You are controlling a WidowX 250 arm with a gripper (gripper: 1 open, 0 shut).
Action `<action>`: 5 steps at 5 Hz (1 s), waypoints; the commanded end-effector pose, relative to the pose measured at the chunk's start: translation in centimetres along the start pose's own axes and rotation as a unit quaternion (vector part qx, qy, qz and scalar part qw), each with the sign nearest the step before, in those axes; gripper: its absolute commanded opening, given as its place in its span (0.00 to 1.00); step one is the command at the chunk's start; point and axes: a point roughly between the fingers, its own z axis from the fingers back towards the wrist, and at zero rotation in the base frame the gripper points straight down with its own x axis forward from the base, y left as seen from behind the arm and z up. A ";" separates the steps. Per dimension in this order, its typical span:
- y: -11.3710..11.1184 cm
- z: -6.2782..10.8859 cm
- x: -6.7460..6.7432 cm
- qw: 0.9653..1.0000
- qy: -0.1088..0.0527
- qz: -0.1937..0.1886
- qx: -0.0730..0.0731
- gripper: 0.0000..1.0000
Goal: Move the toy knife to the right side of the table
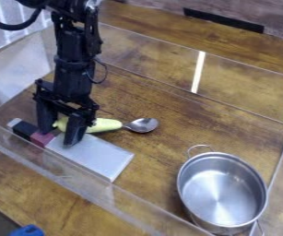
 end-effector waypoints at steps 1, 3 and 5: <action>-0.3 -1.5 -0.6 0.999 0.047 0.004 -0.013 0.00; -0.9 3.1 -1.1 0.999 0.015 0.023 -0.021 0.00; -1.2 6.1 -0.7 0.999 -0.008 0.033 -0.022 0.00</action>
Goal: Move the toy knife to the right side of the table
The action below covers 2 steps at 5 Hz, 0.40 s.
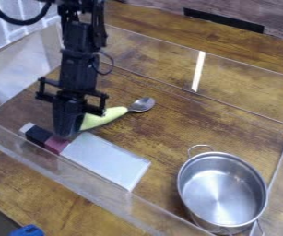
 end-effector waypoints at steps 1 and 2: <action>-0.8 4.6 -0.2 0.997 -0.071 -0.026 0.015 0.00; -0.3 5.6 -0.4 0.996 -0.081 -0.024 0.015 0.00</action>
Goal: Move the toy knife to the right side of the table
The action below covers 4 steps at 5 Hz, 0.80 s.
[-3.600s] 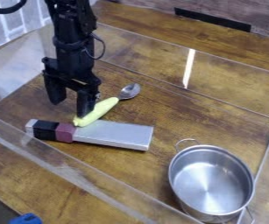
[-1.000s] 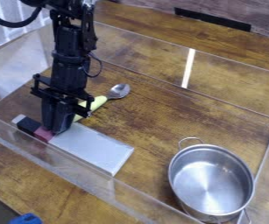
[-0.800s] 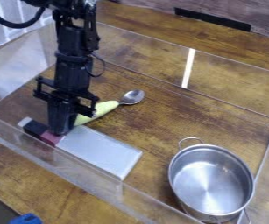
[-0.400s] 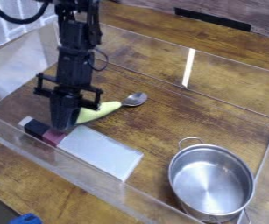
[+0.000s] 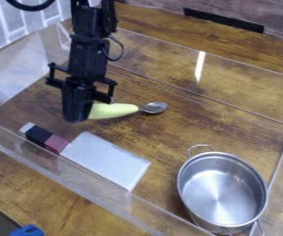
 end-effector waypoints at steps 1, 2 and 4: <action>0.6 4.4 -0.7 0.997 -0.070 0.007 0.010 0.00; 0.3 4.0 -0.6 0.997 -0.073 -0.004 0.019 0.00; -1.4 3.3 -1.3 0.996 -0.079 -0.030 0.037 0.00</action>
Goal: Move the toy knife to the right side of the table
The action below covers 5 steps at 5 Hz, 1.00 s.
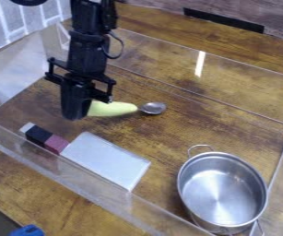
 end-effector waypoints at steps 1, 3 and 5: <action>-1.2 2.3 -1.0 0.999 -0.043 -0.009 0.013 0.00; -2.6 2.6 -0.5 0.998 -0.046 0.046 0.009 0.00; -7.1 6.3 1.2 0.997 -0.071 0.007 0.029 0.00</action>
